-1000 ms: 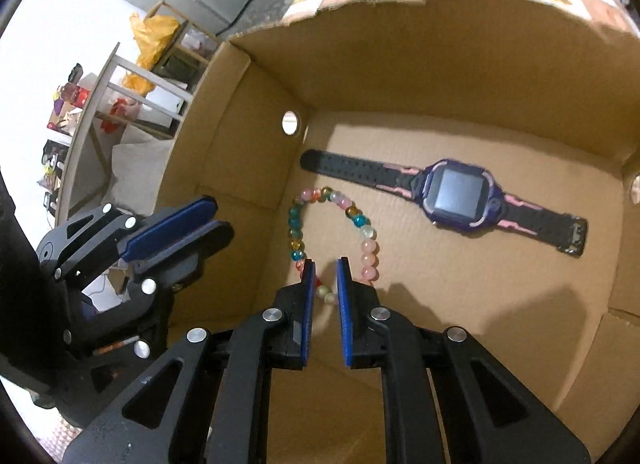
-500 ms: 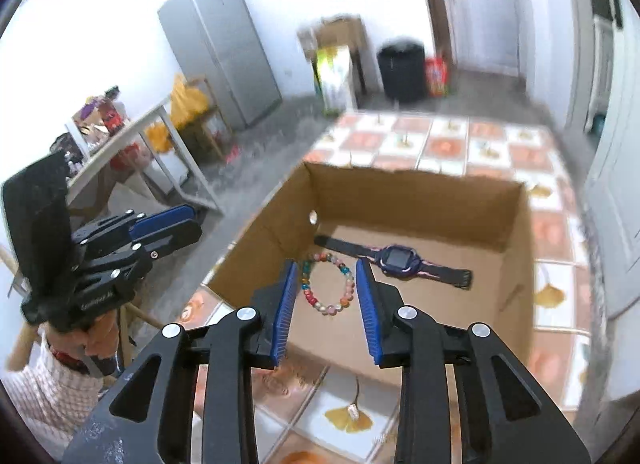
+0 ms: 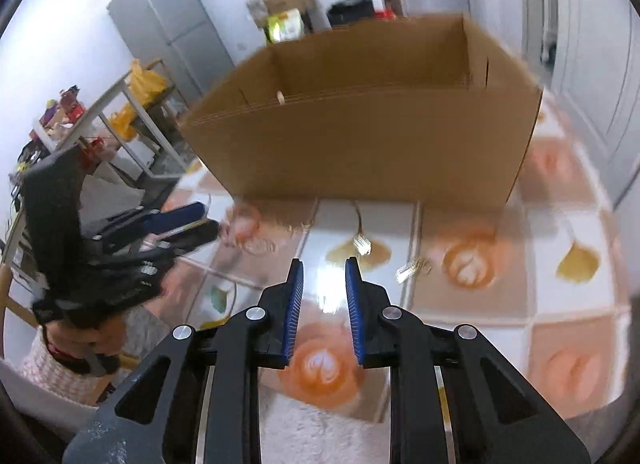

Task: Organize jewelry
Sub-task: 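Move the right gripper back to the table toward the gold charms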

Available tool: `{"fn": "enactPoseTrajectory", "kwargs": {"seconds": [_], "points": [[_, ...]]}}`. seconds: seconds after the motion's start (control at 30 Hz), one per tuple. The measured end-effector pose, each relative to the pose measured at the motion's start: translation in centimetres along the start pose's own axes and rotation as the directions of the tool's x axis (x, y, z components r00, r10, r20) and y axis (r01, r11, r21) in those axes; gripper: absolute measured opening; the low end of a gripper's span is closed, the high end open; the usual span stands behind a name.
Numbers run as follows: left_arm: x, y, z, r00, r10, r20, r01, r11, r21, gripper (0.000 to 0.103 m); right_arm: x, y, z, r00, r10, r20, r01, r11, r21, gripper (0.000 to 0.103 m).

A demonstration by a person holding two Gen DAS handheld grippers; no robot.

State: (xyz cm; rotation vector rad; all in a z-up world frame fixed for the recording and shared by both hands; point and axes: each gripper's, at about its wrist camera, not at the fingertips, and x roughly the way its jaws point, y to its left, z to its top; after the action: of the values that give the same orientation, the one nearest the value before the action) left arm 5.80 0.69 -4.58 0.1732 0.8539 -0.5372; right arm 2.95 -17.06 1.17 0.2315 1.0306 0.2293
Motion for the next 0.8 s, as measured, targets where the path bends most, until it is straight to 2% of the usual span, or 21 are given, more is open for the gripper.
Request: {"fn": "enactPoseTrajectory", "kwargs": {"seconds": [0.07, 0.17, 0.23, 0.4, 0.47, 0.53, 0.63, 0.73, 0.8], "points": [[1.4, -0.1, -0.1, 1.0, 0.006, -0.021, -0.006, 1.0, 0.027, 0.036, 0.4, 0.0, 0.1, 1.0, 0.006, -0.005, -0.006, 1.0, 0.011, 0.02], [2.8, 0.8, -0.4, 0.997, -0.012, -0.082, 0.011, 1.0, -0.012, 0.036, 0.6, -0.1, 0.3, 1.0, -0.008, -0.004, 0.008, 1.0, 0.007, 0.02], [2.3, 1.6, -0.7, 0.996, -0.031, -0.088, 0.027, 0.998, -0.049, 0.036, 0.7, 0.0, 0.1, 1.0, -0.016, -0.006, 0.016, 1.0, 0.0, 0.02], [1.2, 2.3, -2.4, 0.995, 0.003, -0.095, -0.009, 0.998, -0.06, 0.036, 0.3, -0.1, -0.4, 0.999, -0.041, 0.035, 0.042, 0.999, -0.028, 0.024], [0.7, 2.5, -2.5, 0.998, 0.008, -0.069, -0.012, 0.998, -0.061, 0.036, -1.1, 0.1, 0.0, 0.992, -0.061, 0.106, 0.067, 0.996, -0.05, 0.038], [-0.1, 2.4, -2.3, 1.0, -0.006, -0.02, 0.005, 0.997, -0.081, 0.036, -2.7, 0.5, 0.1, 0.974, -0.113, 0.197, 0.129, 0.989, -0.073, 0.086], [-0.9, 2.0, -1.9, 0.999, -0.027, 0.029, 0.029, 0.996, -0.081, 0.036, -4.6, 1.1, 0.2, 0.946, -0.164, 0.28, 0.205, 0.971, -0.123, 0.095], [-2.2, 1.0, -1.7, 0.994, -0.069, 0.079, 0.072, 0.997, -0.039, 0.036, -4.8, 1.0, 0.6, 0.948, -0.213, 0.238, 0.252, 0.956, -0.147, 0.095], [-2.1, 0.2, -1.3, 0.992, -0.096, 0.082, 0.099, 0.995, -0.024, 0.036, -4.9, 0.8, 0.5, 0.944, -0.243, 0.224, 0.281, 0.947, -0.155, 0.095]]}}
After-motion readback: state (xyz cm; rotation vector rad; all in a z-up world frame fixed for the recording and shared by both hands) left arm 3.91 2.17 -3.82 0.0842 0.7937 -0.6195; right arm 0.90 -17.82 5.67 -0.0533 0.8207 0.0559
